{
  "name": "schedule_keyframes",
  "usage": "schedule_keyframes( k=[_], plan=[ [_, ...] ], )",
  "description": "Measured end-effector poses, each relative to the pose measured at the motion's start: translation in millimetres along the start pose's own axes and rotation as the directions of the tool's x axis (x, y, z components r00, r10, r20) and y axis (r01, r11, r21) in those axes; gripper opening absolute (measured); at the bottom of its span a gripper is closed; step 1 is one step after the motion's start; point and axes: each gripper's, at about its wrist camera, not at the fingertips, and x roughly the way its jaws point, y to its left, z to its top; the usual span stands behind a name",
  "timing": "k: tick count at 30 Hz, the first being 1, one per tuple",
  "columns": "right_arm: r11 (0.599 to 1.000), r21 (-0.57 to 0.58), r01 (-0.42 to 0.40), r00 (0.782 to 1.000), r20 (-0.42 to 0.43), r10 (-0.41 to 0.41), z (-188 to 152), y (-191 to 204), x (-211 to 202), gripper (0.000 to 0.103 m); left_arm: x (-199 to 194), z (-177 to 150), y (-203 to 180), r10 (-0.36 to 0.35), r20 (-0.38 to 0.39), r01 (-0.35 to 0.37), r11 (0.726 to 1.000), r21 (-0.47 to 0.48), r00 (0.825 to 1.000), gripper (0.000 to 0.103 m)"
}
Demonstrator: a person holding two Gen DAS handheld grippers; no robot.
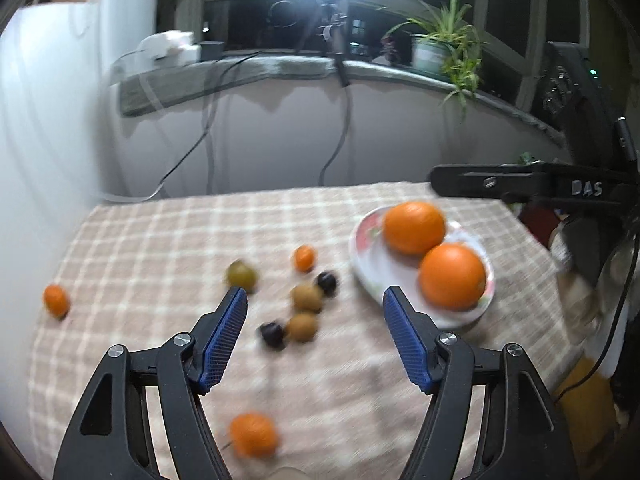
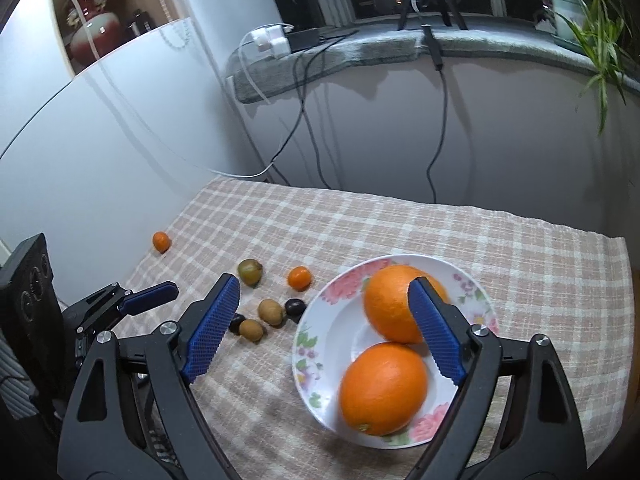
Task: Organize fruits
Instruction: 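Grasp a small mandarin with the left tool while the right tool grasps a brown kiwi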
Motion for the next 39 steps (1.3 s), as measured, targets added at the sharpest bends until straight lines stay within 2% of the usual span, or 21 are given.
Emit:
schedule_keyframes(
  k=[6, 11, 15, 19, 23, 30, 39],
  plan=[
    [0.993, -0.118, -0.022, 1.000, -0.017, 0.020, -10.8, 34.5, 9.3, 0.088, -10.3, -34.3, 33.5, 0.025, -0.045, -0.029, 0.997, -0.076, 0.999, 0.070],
    [0.980, -0.190, -0.056, 0.997, -0.071, 0.043, -23.2, 60.4, 28.9, 0.088, -9.8, -60.1, 46.1, 0.012, -0.084, -0.023, 0.991, -0.129, 0.996, 0.059],
    [0.973, -0.216, -0.084, 0.991, -0.124, 0.058, -37.4, 75.7, 46.5, 0.076, -7.8, -72.7, 47.6, -0.006, -0.097, -0.009, 0.988, -0.155, 0.995, 0.052],
    [0.968, -0.237, -0.076, 0.986, -0.165, 0.037, -52.4, 86.0, 63.4, 0.064, -3.9, -81.2, 47.8, -0.017, -0.108, -0.001, 0.986, -0.168, 0.994, 0.049],
    [0.973, -0.214, -0.080, 0.979, -0.201, 0.037, -63.6, 90.6, 80.6, 0.052, 1.2, -87.4, 48.9, -0.031, -0.117, 0.010, 0.984, -0.179, 0.993, 0.045],
    [0.975, -0.221, -0.027, 0.977, -0.212, -0.021, -68.2, 94.4, 102.3, 0.046, 3.8, -88.4, 49.2, -0.053, -0.111, 0.032, 0.983, -0.182, 0.992, 0.045],
    [0.976, -0.217, 0.031, 0.972, -0.222, -0.080, -62.4, 90.3, 119.9, 0.045, 5.9, -91.3, 50.0, -0.079, -0.114, 0.057, 0.981, -0.188, 0.990, 0.045]
  ],
)
